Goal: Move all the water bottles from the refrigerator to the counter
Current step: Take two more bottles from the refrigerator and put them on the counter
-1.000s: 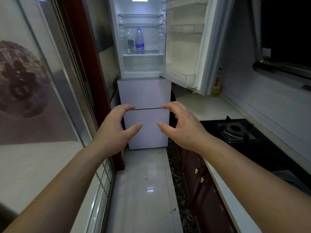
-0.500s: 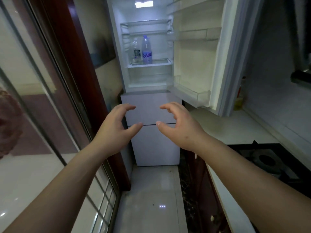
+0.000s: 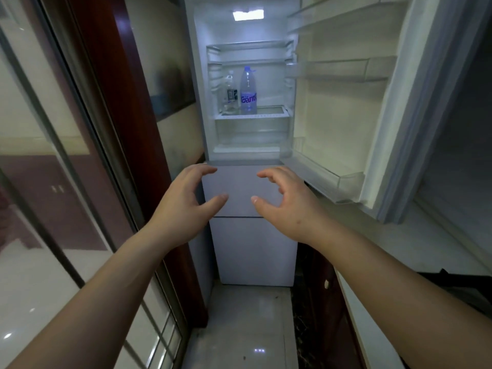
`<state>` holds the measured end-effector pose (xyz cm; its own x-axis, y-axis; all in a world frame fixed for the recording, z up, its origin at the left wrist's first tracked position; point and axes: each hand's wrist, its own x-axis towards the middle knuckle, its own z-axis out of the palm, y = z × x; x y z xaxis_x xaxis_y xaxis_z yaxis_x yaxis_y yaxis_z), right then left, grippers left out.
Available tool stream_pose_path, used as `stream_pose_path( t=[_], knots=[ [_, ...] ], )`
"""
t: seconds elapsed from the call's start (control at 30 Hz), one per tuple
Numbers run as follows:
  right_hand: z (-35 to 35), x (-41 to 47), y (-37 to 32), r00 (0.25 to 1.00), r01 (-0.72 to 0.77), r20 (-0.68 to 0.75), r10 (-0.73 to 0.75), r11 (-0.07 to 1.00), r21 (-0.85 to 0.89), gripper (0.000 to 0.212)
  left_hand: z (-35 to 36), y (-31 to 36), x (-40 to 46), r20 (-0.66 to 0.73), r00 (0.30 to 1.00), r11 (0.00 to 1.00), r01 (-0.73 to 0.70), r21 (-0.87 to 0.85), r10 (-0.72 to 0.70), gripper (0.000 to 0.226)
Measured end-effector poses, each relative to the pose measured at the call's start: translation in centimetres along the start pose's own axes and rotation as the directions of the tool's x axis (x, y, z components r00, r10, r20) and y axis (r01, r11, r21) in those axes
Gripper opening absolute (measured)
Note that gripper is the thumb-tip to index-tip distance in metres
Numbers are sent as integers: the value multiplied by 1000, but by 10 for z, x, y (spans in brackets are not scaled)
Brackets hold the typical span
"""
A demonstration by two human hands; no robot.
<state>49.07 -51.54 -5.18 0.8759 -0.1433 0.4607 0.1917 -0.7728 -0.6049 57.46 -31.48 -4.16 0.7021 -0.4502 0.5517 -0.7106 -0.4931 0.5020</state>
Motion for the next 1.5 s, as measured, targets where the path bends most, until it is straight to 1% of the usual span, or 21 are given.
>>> stream_pose_path(
  t=[0.2,0.43,0.57,0.63,0.73,0.87,0.97,1.1,1.23,1.5],
  knots=[
    [31,66,25,1000,-1,14,1,999,-36,48,21,-56,59,-7,1000,999,8,-37,-9,55],
    [73,174,53,999,-42,-8,41,997,-62,48,40,-135,161,0,1000,995,3,-95,-3,52],
    [92,234,64,997,-55,-51,52,997,-59,46,47,-172,214,16,1000,986,29,-164,-27,51],
    [100,257,70,996,-64,-74,59,996,-65,46,51,-190,236,45,998,977,59,-204,-50,51],
    [110,285,77,993,-78,-94,71,994,-71,46,62,-214,263,57,997,960,64,-273,-50,53],
    [115,313,87,989,-87,-123,77,993,-83,46,80,-234,290,72,995,941,93,-326,-73,54],
    [116,333,95,985,-90,-153,77,993,-77,46,93,-246,310,96,992,925,108,-364,-78,59],
    [120,355,116,983,-107,-156,95,992,-72,47,111,-258,346,100,992,930,102,-354,-71,59],
    [128,383,146,980,-131,-157,126,991,-24,46,133,-265,382,102,993,940,84,-330,-53,58],
    [124,482,210,978,-124,-167,125,992,18,47,182,-290,465,74,995,948,87,-305,-67,59]
  ],
)
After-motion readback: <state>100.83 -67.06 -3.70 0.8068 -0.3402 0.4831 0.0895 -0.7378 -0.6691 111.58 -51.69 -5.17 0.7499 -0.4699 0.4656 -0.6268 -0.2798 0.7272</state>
